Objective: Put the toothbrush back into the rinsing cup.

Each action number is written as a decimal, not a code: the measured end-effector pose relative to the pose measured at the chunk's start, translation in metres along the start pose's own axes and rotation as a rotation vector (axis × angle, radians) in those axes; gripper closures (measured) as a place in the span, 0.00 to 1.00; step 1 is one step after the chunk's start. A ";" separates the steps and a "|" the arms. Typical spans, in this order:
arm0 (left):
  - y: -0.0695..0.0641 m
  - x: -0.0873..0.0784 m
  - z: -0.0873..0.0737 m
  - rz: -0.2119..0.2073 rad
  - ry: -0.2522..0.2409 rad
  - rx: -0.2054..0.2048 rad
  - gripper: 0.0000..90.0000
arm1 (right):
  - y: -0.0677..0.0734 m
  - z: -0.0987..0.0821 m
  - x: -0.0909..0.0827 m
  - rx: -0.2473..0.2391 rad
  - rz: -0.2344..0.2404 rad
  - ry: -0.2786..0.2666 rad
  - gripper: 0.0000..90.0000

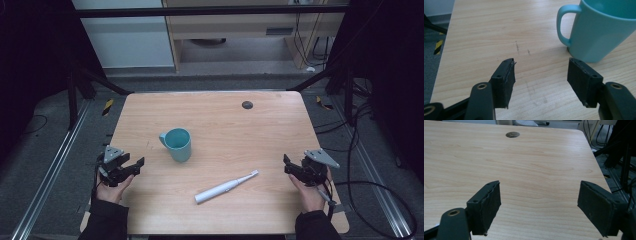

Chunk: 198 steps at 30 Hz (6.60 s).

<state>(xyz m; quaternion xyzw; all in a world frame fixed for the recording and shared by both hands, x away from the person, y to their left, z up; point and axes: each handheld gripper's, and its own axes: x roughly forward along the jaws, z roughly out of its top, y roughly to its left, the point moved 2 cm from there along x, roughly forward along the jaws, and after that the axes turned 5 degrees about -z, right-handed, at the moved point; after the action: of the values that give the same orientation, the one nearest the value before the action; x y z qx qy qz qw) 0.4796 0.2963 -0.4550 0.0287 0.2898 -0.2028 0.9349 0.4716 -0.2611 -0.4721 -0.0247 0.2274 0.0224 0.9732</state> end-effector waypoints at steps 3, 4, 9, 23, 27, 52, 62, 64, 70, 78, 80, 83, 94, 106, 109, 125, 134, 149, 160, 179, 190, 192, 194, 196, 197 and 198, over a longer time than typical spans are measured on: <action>-0.004 -0.002 0.001 -0.014 -0.007 0.013 0.45 | 0.002 0.001 -0.004 -0.017 0.006 -0.012 0.21; -0.006 -0.002 0.001 -0.020 -0.007 0.017 0.45 | 0.003 0.001 -0.004 -0.021 0.011 -0.012 0.21; -0.018 0.001 0.002 -0.079 0.020 0.034 0.44 | 0.009 -0.001 -0.010 -0.079 0.013 -0.010 0.22; -0.068 0.008 0.009 -0.246 0.121 0.122 0.40 | 0.007 -0.002 -0.014 -0.109 0.000 0.009 0.22; -0.079 0.010 0.012 -0.289 0.143 0.153 0.40 | 0.008 -0.003 -0.013 -0.110 0.003 0.017 0.22; -0.148 0.027 0.044 -0.458 0.300 0.394 0.52 | 0.012 -0.005 -0.008 -0.128 0.024 0.065 0.23; -0.167 0.042 0.045 -0.525 0.372 0.433 0.55 | 0.012 -0.006 -0.007 -0.130 0.026 0.075 0.23; -0.170 0.045 0.044 -0.531 0.387 0.446 0.55 | 0.011 -0.006 -0.006 -0.135 0.026 0.075 0.23; -0.181 0.054 0.042 -0.542 0.435 0.474 0.58 | 0.012 -0.007 -0.006 -0.133 0.027 0.080 0.24; -0.197 0.065 0.039 -0.561 0.504 0.517 0.58 | 0.012 -0.008 -0.005 -0.135 0.030 0.092 0.24; -0.200 0.069 0.037 -0.561 0.525 0.525 0.58 | 0.012 -0.008 -0.005 -0.137 0.029 0.093 0.25; -0.203 0.073 0.035 -0.558 0.547 0.538 0.59 | 0.012 -0.008 -0.005 -0.137 0.028 0.094 0.25; -0.214 0.086 0.027 -0.557 0.603 0.566 0.60 | 0.011 -0.008 -0.004 -0.143 0.024 0.097 0.25; -0.219 0.091 0.022 -0.564 0.609 0.582 0.63 | 0.010 -0.009 -0.004 -0.133 0.021 0.103 0.26; -0.219 0.094 0.021 -0.563 0.618 0.588 0.63 | 0.010 -0.009 -0.004 -0.137 0.021 0.104 0.26; -0.222 0.106 0.016 -0.560 0.680 0.606 0.70 | 0.009 -0.009 -0.003 -0.139 0.022 0.105 0.26; -0.219 0.106 0.015 -0.577 0.661 0.607 0.73 | 0.009 -0.009 -0.003 -0.138 0.022 0.105 0.27; -0.182 0.077 0.018 -0.550 0.604 0.585 0.73 | 0.008 -0.009 -0.003 -0.140 0.021 0.104 0.27; -0.146 0.062 0.002 -0.523 0.643 0.561 0.73 | 0.009 -0.010 -0.002 -0.138 0.020 0.108 0.27; -0.139 0.066 -0.001 -0.501 0.650 0.544 0.68 | 0.008 -0.010 -0.002 -0.135 0.020 0.106 0.27; -0.145 0.072 0.000 -0.479 0.708 0.561 0.66 | 0.008 -0.010 -0.002 -0.135 0.018 0.107 0.27; -0.147 0.073 0.001 -0.470 0.721 0.564 0.66 | 0.008 -0.010 -0.002 -0.139 0.017 0.105 0.27; -0.147 0.075 0.003 -0.458 0.729 0.569 0.66 | 0.008 -0.010 -0.002 -0.136 0.017 0.106 0.27; -0.149 0.076 0.004 -0.456 0.736 0.572 0.67 | 0.008 -0.010 -0.002 -0.136 0.017 0.107 0.27; -0.150 0.076 0.004 -0.452 0.738 0.575 0.67 | 0.007 -0.010 -0.002 -0.139 0.017 0.105 0.27; -0.150 0.077 0.004 -0.450 0.740 0.577 0.67 | 0.007 -0.010 -0.002 -0.138 0.016 0.105 0.27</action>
<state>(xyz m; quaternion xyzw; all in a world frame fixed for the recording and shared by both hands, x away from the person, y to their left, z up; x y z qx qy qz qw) 0.4796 0.1301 -0.4845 0.2919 0.5321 -0.4466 0.6574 0.4647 -0.2544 -0.4804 -0.0912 0.2764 0.0447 0.9557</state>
